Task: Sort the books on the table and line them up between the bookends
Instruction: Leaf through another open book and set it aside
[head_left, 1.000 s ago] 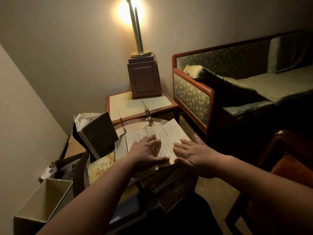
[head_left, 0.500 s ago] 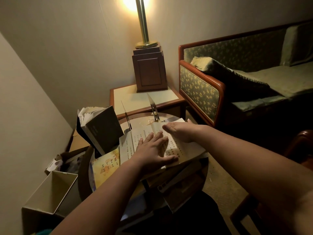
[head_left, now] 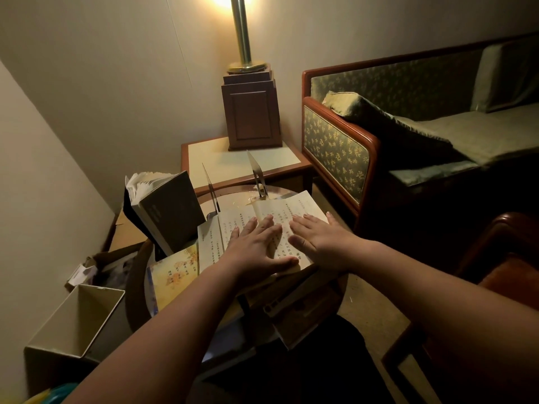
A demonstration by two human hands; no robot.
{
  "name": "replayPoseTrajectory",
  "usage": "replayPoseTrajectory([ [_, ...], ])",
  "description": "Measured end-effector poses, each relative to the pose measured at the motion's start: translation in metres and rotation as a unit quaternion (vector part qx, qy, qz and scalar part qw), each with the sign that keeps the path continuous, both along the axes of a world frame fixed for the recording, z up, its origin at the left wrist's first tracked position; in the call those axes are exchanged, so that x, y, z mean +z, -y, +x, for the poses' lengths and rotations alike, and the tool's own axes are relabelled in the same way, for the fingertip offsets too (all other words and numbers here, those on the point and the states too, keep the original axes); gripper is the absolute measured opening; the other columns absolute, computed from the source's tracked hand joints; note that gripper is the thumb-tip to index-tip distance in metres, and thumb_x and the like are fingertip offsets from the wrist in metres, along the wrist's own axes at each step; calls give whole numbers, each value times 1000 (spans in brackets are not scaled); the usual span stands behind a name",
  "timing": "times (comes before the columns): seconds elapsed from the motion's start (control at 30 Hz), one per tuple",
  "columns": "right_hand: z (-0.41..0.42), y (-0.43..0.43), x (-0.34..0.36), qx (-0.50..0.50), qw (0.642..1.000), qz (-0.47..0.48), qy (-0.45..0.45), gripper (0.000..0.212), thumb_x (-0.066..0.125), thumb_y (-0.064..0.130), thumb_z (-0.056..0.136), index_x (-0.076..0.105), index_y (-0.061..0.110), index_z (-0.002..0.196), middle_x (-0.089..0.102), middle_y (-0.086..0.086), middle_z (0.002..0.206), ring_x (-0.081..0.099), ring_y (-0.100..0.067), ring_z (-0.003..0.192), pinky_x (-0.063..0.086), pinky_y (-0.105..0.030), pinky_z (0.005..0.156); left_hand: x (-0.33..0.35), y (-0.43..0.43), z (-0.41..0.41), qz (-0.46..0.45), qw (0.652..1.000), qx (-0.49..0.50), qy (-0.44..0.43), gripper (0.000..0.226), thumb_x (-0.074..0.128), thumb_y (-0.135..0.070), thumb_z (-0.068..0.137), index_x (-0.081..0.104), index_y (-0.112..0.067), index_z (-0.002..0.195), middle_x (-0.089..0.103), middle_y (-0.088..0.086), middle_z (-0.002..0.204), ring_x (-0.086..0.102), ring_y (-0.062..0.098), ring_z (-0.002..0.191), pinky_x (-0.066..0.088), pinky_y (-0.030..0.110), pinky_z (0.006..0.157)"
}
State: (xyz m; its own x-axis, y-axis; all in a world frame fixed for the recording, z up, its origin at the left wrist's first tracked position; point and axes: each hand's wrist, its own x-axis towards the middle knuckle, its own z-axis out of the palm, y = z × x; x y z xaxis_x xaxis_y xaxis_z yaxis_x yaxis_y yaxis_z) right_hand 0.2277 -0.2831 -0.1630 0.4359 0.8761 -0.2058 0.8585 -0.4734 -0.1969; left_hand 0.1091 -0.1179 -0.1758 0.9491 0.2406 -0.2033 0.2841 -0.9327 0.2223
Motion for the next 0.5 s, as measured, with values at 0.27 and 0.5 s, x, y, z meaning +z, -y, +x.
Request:
replayPoseTrajectory([
  [0.27, -26, 50, -2, 41, 998, -33, 37, 78, 1, 69, 91, -5, 27, 156, -11, 6, 163, -14, -12, 148, -15, -47, 118, 1, 0, -1, -8, 1000, 3, 0, 99, 44, -82, 75, 7, -37, 156, -8, -10, 165, -11, 23, 152, -6, 56, 120],
  [0.5, -22, 55, 5, 30, 998, -51, 11, 80, 0, 70, 89, -4, 27, 156, -11, 6, 163, -12, -10, 148, -16, -46, 118, 2, 0, -1, -17, 1000, 3, 4, 102, 44, -84, 73, 10, -36, 156, -8, -10, 165, -10, 23, 152, -8, 55, 119],
])
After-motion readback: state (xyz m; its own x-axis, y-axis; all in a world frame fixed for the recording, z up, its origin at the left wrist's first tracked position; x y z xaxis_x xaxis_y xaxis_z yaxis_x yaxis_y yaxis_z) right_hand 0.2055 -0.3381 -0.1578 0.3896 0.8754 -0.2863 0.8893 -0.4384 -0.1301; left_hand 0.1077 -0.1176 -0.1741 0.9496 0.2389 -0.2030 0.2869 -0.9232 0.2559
